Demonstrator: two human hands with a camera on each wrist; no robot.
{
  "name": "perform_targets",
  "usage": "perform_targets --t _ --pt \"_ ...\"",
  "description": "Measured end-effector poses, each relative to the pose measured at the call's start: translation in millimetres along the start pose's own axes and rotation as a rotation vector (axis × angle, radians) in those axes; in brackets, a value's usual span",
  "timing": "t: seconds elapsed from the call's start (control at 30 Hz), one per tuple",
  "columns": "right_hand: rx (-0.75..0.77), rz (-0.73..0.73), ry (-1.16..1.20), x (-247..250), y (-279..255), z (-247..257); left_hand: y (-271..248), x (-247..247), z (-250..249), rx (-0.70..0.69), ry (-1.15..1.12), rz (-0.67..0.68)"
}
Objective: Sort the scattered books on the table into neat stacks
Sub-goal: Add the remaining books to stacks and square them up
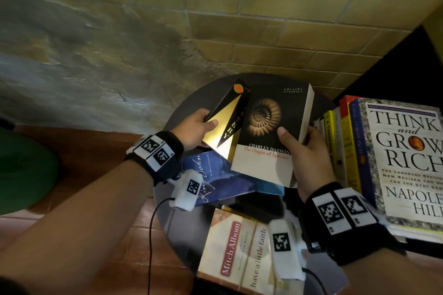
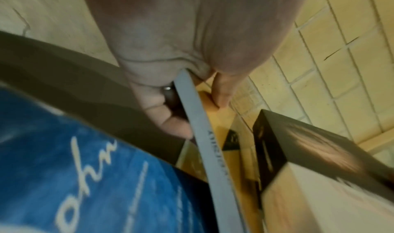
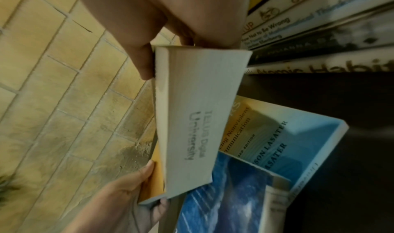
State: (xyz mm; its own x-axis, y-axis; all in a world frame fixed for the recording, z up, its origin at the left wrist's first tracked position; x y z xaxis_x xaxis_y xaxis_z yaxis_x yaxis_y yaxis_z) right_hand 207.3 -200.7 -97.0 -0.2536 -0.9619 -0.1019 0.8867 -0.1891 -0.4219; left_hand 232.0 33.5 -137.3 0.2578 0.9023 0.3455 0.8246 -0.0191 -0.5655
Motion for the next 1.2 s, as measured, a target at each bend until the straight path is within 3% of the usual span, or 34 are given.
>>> perform_targets --t 0.3,0.47,0.53,0.63,0.77,0.83,1.03,1.2 --pt "-0.096 0.087 0.276 -10.9 -8.6 5.5 -12.3 -21.3 -0.6 0.037 -0.298 0.016" --pt "-0.126 0.154 0.318 -20.9 -13.4 6.9 -21.4 -37.8 -8.3 0.011 -0.482 0.081" --pt "-0.107 0.140 0.332 -21.0 -12.8 11.1 -24.7 -33.6 -9.5 0.000 -0.455 0.062" --pt "-0.020 0.079 0.320 -15.9 -11.2 22.7 -21.3 -22.9 3.1 -0.087 -0.128 0.047" --pt "0.067 -0.020 0.350 -5.1 -9.0 34.8 -20.3 -21.5 43.4 -0.087 0.764 0.143" --pt "0.087 -0.049 0.369 -3.2 -8.9 39.4 -21.8 -15.7 47.5 -0.081 0.920 0.084" --pt "0.127 -0.065 0.352 -1.9 -10.8 48.0 -21.9 -5.4 62.4 0.018 0.694 0.163" --pt "0.113 -0.036 0.339 -1.2 -13.6 46.9 -23.0 48.9 84.0 0.030 0.290 -0.076"
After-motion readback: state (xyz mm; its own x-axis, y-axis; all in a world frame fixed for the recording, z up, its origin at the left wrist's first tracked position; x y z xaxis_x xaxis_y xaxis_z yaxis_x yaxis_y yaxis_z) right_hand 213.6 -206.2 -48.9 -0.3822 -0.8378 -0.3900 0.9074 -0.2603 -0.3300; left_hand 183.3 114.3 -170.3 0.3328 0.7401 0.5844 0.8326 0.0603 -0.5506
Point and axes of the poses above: each hand's wrist, its own y-axis towards the middle knuckle, its own x-axis out of the back of the hand, z = x × y, the point moved 8 cm from there along y, towards the middle knuckle, and after that the axes turned 15 degrees about y, right-handed, at the moved point
